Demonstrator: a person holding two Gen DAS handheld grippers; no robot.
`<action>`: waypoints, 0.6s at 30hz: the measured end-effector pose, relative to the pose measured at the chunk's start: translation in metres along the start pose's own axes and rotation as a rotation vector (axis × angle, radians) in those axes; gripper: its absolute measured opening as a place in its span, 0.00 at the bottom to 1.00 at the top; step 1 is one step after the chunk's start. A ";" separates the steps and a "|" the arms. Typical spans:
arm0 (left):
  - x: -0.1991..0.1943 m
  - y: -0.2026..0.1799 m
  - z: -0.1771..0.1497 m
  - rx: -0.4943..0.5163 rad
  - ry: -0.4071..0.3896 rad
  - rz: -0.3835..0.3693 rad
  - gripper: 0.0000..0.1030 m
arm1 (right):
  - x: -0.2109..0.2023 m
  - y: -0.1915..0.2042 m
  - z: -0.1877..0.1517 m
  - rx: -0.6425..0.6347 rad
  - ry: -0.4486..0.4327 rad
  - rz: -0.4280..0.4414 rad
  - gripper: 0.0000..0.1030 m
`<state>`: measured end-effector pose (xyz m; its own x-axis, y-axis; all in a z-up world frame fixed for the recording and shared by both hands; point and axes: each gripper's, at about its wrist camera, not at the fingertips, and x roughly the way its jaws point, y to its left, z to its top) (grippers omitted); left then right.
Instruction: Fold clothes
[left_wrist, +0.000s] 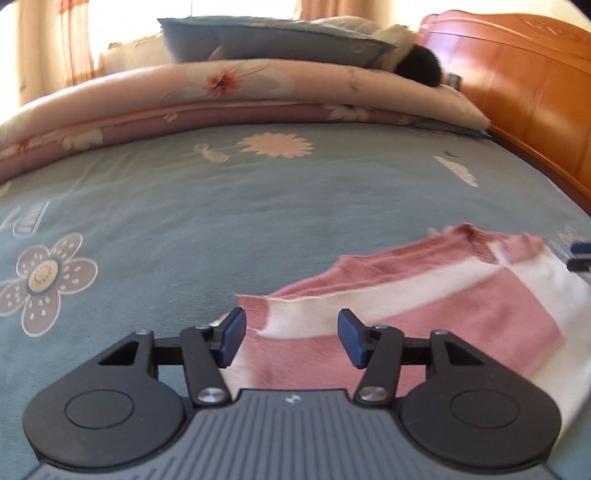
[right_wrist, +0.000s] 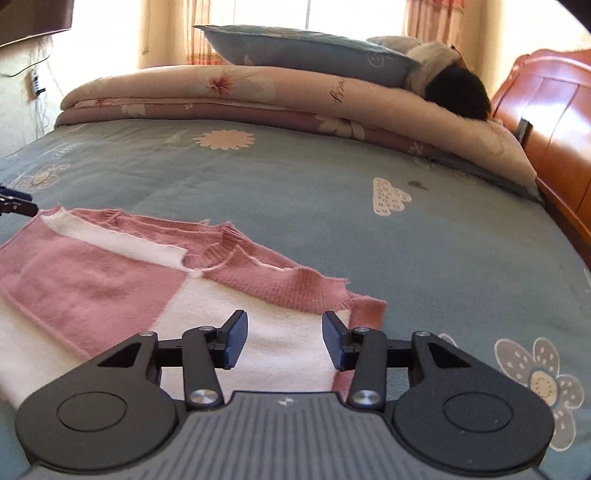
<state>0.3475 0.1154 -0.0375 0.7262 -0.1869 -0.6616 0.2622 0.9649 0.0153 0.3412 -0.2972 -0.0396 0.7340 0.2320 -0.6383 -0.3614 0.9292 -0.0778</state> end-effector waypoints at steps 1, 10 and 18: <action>-0.011 -0.015 -0.003 0.061 -0.004 -0.004 0.60 | -0.013 0.009 0.001 -0.039 -0.005 0.004 0.56; -0.085 -0.157 -0.091 0.809 -0.013 0.012 0.68 | -0.090 0.102 -0.039 -0.542 0.028 -0.055 0.65; -0.126 -0.181 -0.139 1.054 0.123 -0.021 0.68 | -0.126 0.124 -0.076 -0.742 0.086 -0.087 0.65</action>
<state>0.1202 -0.0101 -0.0610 0.6616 -0.1251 -0.7394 0.7350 0.3034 0.6064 0.1601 -0.2329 -0.0270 0.7415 0.1150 -0.6610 -0.6188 0.4979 -0.6076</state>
